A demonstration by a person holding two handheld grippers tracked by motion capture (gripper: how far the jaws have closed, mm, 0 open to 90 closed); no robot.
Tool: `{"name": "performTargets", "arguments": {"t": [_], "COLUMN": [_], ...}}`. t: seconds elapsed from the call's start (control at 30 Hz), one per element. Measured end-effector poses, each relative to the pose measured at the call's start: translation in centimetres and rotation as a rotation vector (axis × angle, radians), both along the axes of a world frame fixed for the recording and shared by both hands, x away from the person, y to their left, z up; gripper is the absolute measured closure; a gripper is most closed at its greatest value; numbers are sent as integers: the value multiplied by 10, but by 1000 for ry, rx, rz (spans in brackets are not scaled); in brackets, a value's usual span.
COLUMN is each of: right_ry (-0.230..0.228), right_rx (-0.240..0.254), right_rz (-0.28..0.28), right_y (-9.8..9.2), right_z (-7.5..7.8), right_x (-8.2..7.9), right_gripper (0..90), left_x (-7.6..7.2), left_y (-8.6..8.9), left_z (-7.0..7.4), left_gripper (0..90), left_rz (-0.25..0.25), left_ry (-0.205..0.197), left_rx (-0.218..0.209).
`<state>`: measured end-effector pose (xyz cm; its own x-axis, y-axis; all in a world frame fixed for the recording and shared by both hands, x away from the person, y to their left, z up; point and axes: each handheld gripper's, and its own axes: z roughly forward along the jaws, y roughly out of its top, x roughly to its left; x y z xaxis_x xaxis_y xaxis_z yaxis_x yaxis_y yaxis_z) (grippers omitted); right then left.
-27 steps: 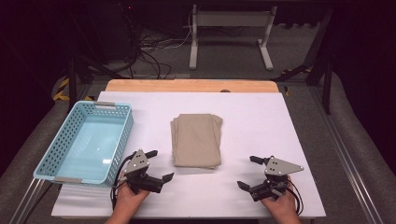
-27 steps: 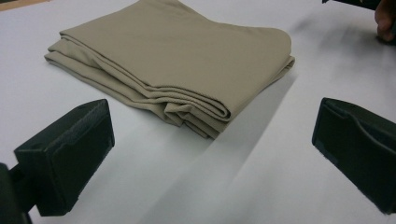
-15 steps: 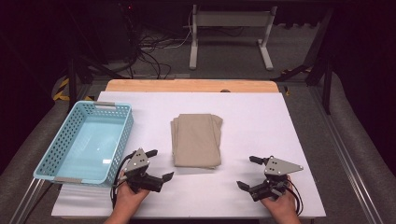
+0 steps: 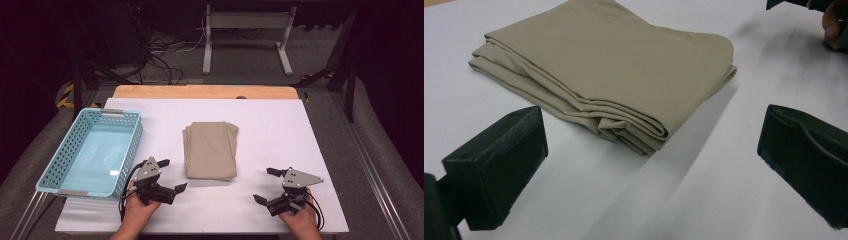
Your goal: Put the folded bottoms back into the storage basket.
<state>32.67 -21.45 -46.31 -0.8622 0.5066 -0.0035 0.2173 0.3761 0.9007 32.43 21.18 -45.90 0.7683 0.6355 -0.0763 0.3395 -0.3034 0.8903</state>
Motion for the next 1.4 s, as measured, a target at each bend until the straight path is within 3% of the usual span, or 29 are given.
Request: {"name": "performTargets", "arguments": {"t": [0.33,1.0,1.4], "right_ry": [4,7,5], "right_rx": [4,2,0], "right_rz": [4,9,8], "right_y": [0,0,0], "right_z": [0,0,0], "right_x": [0,0,0], "right_gripper": [7,6,6], "left_x": [4,29,42], "left_y": [-3,-9,-16], "left_z": [7,26,39], "left_gripper": [6,6,6], "left_rz": [-13,-24,-30], "left_ry": [6,37,27], "left_rx": [4,0,19]}}
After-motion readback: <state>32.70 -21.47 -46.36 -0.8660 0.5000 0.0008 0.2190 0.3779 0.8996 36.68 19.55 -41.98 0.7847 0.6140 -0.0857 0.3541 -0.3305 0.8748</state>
